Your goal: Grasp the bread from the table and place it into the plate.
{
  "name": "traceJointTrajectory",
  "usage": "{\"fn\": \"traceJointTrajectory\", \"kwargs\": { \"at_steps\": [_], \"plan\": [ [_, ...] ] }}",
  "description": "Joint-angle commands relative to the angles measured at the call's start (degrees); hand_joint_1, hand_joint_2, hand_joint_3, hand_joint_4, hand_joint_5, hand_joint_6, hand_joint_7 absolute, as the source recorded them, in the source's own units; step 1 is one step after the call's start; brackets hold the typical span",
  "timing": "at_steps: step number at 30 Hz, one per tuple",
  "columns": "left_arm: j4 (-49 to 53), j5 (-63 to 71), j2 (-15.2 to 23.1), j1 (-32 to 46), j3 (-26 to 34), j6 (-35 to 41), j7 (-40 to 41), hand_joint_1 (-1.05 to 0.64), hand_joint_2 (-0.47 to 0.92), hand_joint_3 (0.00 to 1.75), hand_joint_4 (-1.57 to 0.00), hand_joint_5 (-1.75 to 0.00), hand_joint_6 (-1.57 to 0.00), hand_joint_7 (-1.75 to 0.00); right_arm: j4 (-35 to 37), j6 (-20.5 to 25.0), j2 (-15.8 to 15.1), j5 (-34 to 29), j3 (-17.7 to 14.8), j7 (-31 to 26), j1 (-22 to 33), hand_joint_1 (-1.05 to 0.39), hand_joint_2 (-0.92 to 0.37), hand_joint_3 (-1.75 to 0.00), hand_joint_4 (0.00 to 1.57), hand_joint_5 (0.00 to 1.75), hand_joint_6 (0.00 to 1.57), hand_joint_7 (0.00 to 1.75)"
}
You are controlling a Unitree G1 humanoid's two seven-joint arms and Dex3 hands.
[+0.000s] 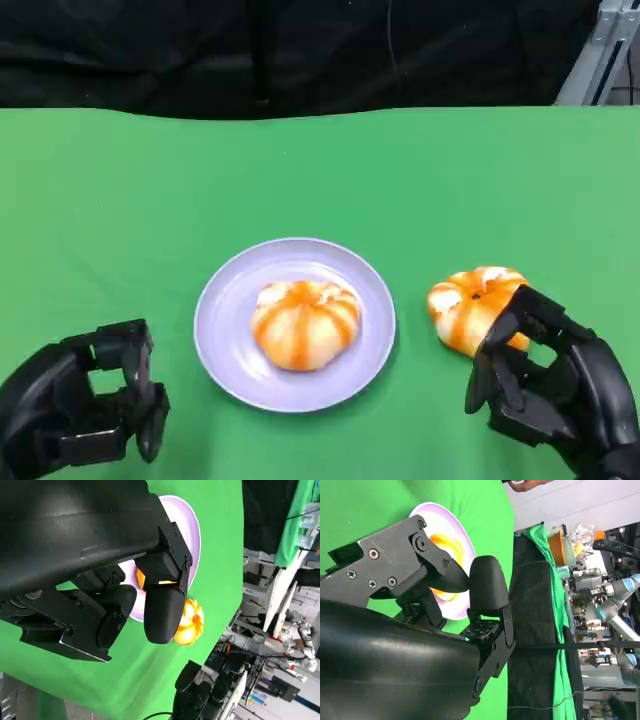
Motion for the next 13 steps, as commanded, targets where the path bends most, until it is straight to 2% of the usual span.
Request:
{"fn": "traceJointTrajectory", "kwargs": {
  "at_steps": [1,13],
  "plan": [
    [0.64,0.76,0.31,-1.00,0.61,0.12,0.07,0.09,0.65,1.33,-0.94,-1.75,-0.79,-1.75,0.42,-0.85,-0.54,0.29,-0.51,-0.07,-0.35,-0.11,-0.59,-1.16,0.85,1.75,0.64,1.71],
    [1.02,1.47,0.05,-1.25,0.15,-0.43,-0.33,0.09,0.68,1.27,-0.94,-1.75,-0.78,-1.75,0.08,-0.10,-0.41,0.50,-0.45,-0.35,-0.19,-0.11,-0.59,-1.15,0.85,1.75,0.63,1.72]
  ]
}}
